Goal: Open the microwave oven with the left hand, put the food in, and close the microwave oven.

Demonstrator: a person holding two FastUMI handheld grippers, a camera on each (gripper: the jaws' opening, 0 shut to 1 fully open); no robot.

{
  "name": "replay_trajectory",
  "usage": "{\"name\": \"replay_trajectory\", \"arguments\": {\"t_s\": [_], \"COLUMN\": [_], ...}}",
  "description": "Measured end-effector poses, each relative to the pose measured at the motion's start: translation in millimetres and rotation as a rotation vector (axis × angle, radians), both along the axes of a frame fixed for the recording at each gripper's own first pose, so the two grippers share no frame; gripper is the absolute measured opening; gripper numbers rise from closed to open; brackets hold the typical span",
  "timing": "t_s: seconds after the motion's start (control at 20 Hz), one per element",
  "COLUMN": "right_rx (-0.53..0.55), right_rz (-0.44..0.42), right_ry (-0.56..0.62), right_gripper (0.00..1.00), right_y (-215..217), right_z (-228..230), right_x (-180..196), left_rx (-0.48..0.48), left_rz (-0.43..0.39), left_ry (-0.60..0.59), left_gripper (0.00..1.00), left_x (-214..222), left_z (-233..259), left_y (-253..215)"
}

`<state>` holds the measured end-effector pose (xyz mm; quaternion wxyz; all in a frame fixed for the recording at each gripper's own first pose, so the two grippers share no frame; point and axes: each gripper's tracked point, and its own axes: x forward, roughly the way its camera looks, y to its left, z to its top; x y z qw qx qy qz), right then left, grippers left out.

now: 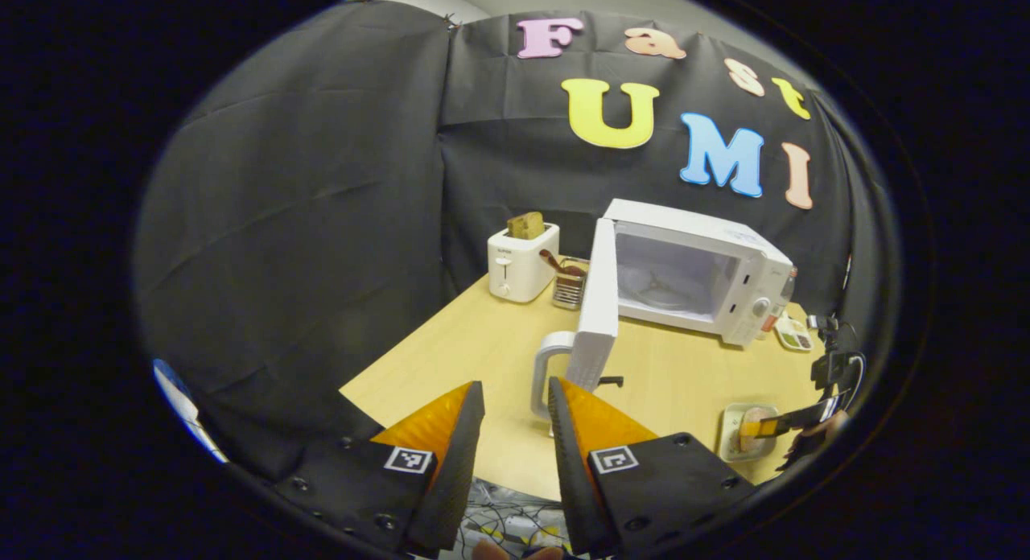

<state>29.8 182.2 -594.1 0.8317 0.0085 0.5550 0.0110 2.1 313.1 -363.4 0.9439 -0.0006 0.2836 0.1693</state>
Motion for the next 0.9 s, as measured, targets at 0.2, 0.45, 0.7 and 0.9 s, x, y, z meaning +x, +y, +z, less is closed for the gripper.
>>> {"name": "replay_trajectory", "arguments": {"t_s": [0.2,0.45,0.7,0.9], "right_rx": [0.017,0.092,0.133,0.189], "right_rz": [0.036,0.024,0.005,-0.070], "right_ry": [-0.003,0.004,-0.056,-0.143], "right_gripper": [0.76,0.65,0.68,0.68], "right_y": [-4,-4,11,47], "right_z": [1,7,40,77], "right_x": [3,5,21,45], "left_rx": [0.083,0.064,0.069,0.062], "left_rz": [-0.002,0.025,0.027,-0.013], "left_ry": [0.057,0.050,-0.021,-0.081], "left_gripper": [0.58,0.58,0.58,0.58], "left_x": [-5,-18,-31,-50], "left_z": [11,26,59,84], "left_y": [-24,-47,-34,-16]}}
